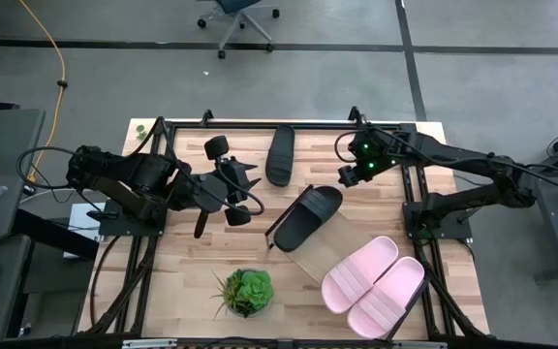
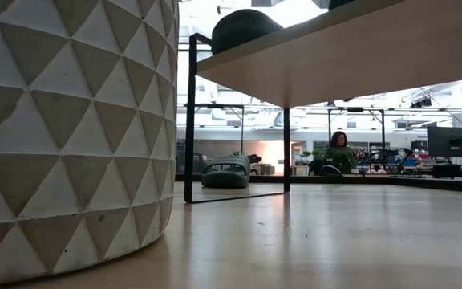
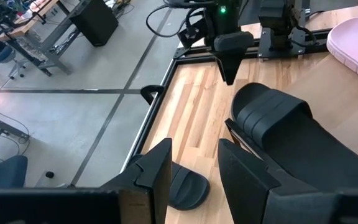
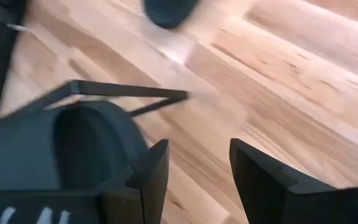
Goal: Pick and place slides into the shelf
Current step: Put the left black slides on the shelf
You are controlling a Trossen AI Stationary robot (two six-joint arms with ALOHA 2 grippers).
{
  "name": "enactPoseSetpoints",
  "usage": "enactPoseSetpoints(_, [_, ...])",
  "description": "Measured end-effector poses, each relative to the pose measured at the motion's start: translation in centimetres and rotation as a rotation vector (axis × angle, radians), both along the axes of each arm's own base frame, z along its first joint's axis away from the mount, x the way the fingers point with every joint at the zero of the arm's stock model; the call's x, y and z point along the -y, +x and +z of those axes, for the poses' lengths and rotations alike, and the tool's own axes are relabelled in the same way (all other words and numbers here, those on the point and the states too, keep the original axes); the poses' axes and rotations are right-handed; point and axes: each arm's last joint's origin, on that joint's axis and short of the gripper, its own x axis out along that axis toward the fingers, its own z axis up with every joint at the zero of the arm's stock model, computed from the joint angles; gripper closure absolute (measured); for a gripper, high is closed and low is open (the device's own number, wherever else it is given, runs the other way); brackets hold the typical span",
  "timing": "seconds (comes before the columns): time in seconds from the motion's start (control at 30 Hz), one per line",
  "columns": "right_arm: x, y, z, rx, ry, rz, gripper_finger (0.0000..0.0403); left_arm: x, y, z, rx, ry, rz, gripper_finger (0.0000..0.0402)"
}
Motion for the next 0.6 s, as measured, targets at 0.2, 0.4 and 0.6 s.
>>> enactPoseSetpoints(0.2, [-0.8, -0.3, -0.5, -0.082, 0.025, 0.036, 0.0257, 0.0, 0.0, 0.0, 0.000, 0.000, -0.001, 0.0284])
enactPoseSetpoints(0.4, [-1.3, 0.1, -0.4, -0.056, 0.024, 0.057, 0.0270, 0.0, 0.0, 0.0, -0.001, 0.000, -0.001, 0.0284])
enactPoseSetpoints(0.6, [-1.6, 0.7, -0.1, 0.011, 0.035, 0.080, 0.0270, 0.0, 0.0, 0.0, -0.001, 0.000, -0.001, 0.0284])
